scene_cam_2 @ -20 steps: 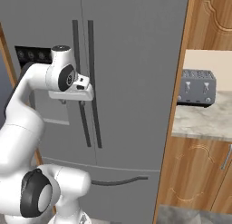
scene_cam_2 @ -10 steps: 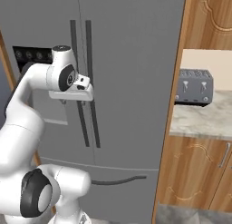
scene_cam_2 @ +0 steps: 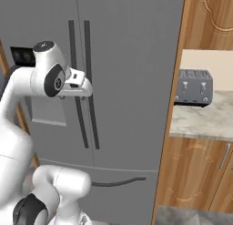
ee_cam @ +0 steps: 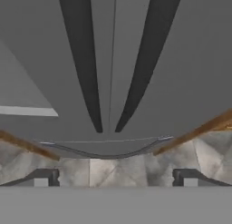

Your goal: Retrieve the sausage and cheese from the fridge and place them on the cutting board on the counter.

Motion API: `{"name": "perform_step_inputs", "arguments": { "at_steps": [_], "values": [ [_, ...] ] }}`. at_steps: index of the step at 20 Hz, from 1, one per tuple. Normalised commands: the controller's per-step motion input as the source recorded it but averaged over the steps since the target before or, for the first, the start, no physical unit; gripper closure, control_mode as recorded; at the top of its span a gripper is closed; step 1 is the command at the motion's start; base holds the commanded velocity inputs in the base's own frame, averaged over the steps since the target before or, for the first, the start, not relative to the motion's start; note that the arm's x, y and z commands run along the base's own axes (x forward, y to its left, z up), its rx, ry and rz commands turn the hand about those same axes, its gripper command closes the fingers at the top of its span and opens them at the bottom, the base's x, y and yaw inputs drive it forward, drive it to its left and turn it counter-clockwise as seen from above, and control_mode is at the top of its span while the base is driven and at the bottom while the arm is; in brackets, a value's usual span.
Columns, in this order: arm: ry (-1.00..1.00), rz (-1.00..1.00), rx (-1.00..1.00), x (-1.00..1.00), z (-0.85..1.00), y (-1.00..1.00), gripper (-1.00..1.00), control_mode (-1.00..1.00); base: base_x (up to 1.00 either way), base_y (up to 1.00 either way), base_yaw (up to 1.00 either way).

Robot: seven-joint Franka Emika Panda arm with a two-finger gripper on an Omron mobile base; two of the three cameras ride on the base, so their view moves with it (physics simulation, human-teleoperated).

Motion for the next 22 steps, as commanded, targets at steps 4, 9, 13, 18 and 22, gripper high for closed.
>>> {"name": "perform_step_inputs", "arguments": {
  "at_steps": [4, 9, 13, 18, 22],
  "values": [
    [-0.72, -0.09, -0.1, -0.47, 0.35, -0.27, -1.0, -1.0, 0.0, 0.0, 0.0],
    [-0.71, 0.01, -0.01, -0.16, 0.02, -0.33, -1.0, -1.0, 0.0, 0.0, 0.0],
    [-0.65, 0.12, 0.0, 0.0, 0.0, -0.08, -1.0, -1.0, 0.0, 0.0, 0.0],
    [-0.59, 0.26, 0.02, -0.11, 0.06, 0.0, -1.0, -1.0, 0.0, 0.0, 0.0],
    [-0.45, 0.22, 0.0, 0.04, 0.05, 0.0, -1.0, -1.0, 0.0, 0.0, 0.0]
  ]
}}
